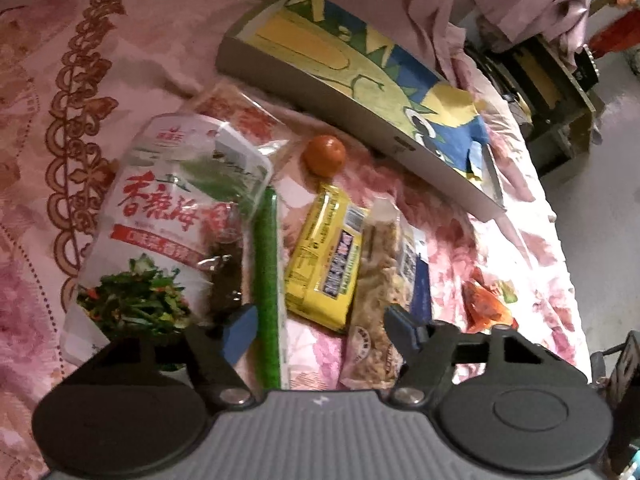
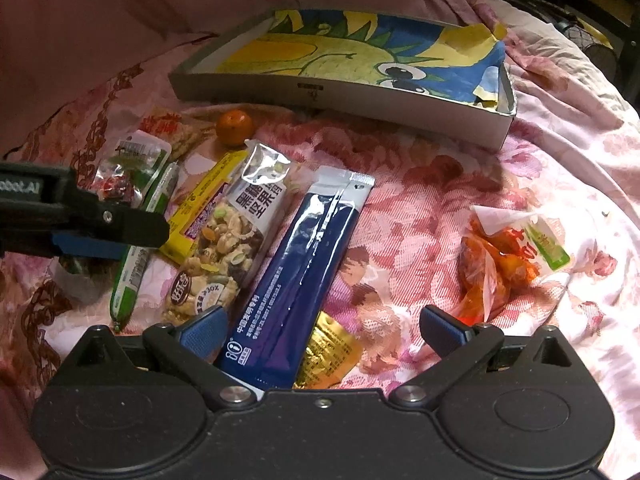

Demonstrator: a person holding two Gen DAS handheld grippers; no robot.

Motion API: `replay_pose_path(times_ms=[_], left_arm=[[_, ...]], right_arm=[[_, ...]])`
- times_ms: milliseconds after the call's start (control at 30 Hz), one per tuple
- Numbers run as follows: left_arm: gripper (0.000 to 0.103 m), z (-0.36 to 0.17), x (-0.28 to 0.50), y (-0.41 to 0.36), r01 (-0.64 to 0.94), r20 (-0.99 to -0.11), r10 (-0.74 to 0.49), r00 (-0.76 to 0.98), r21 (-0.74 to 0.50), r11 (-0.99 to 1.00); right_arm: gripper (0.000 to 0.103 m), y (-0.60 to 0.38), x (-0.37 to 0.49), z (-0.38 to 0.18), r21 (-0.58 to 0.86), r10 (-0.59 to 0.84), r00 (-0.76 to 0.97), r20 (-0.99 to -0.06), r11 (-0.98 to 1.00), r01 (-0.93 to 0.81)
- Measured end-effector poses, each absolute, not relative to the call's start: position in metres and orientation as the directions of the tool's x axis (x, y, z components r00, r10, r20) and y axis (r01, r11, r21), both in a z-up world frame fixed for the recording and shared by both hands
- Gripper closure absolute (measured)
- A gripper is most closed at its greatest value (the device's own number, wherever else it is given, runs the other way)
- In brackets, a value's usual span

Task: Organize snacks
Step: 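Grasp the green stick snack with the left gripper while the right gripper grasps the blue stick pack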

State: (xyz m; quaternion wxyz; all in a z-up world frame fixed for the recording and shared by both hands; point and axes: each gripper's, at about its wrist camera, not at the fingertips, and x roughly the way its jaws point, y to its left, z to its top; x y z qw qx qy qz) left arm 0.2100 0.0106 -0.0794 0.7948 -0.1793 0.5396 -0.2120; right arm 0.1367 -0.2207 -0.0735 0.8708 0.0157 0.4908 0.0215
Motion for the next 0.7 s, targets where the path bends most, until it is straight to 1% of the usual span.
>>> replay_pose_path(times_ms=[33, 67, 100, 133, 233, 367, 433, 500, 533, 567, 700], left_arm=[[0.042, -0.08, 0.21, 0.01, 0.14, -0.789, -0.516, 0.333, -0.5, 0.855], [0.045, -0.08, 0.21, 0.01, 0.136, -0.798, -0.499, 0.338, -0.483, 0.865], [0.053, -0.08, 0.209, 0.01, 0.133, -0.806, -0.484, 0.34, -0.468, 0.874], [0.057, -0.081, 0.209, 0.01, 0.129, -0.813, -0.47, 0.342, -0.455, 0.881], [0.06, -0.084, 0.211, 0.01, 0.119, -0.821, -0.457, 0.342, -0.445, 0.888], [0.063, -0.088, 0.213, -0.001, 0.128, -0.842, -0.412, 0.349, -0.392, 0.911], [0.067, -0.09, 0.214, -0.005, 0.129, -0.852, -0.387, 0.351, -0.366, 0.922], [0.069, -0.09, 0.213, -0.007, 0.137, -0.856, -0.376, 0.356, -0.35, 0.927], [0.073, -0.09, 0.212, -0.007, 0.136, -0.856, -0.372, 0.358, -0.346, 0.928], [0.075, -0.09, 0.212, -0.007, 0.132, -0.859, -0.362, 0.361, -0.337, 0.932], [0.082, -0.091, 0.211, -0.006, 0.121, -0.86, -0.357, 0.365, -0.336, 0.934]], right_arm=[[0.003, -0.221, 0.137, -0.073, 0.049, 0.052, 0.522, -0.852, 0.999, -0.021], [0.004, -0.221, 0.137, -0.073, 0.048, 0.052, 0.526, -0.849, 0.999, -0.021], [0.007, -0.22, 0.137, -0.073, 0.048, 0.052, 0.53, -0.846, 0.999, -0.022], [0.008, -0.22, 0.137, -0.073, 0.05, 0.055, 0.532, -0.845, 0.998, -0.024], [0.012, -0.219, 0.137, -0.073, 0.052, 0.059, 0.539, -0.84, 0.998, -0.029], [0.018, -0.217, 0.138, -0.072, 0.041, 0.051, 0.553, -0.832, 0.999, -0.029], [0.022, -0.216, 0.139, -0.072, 0.035, 0.044, 0.562, -0.826, 0.999, -0.027], [0.024, -0.215, 0.14, -0.073, 0.028, 0.037, 0.562, -0.826, 0.999, -0.024], [0.025, -0.215, 0.14, -0.073, 0.027, 0.035, 0.561, -0.827, 0.999, -0.023], [0.026, -0.215, 0.141, -0.074, 0.028, 0.035, 0.56, -0.828, 0.999, -0.021], [0.024, -0.215, 0.144, -0.076, 0.042, 0.046, 0.543, -0.839, 0.999, -0.021]])
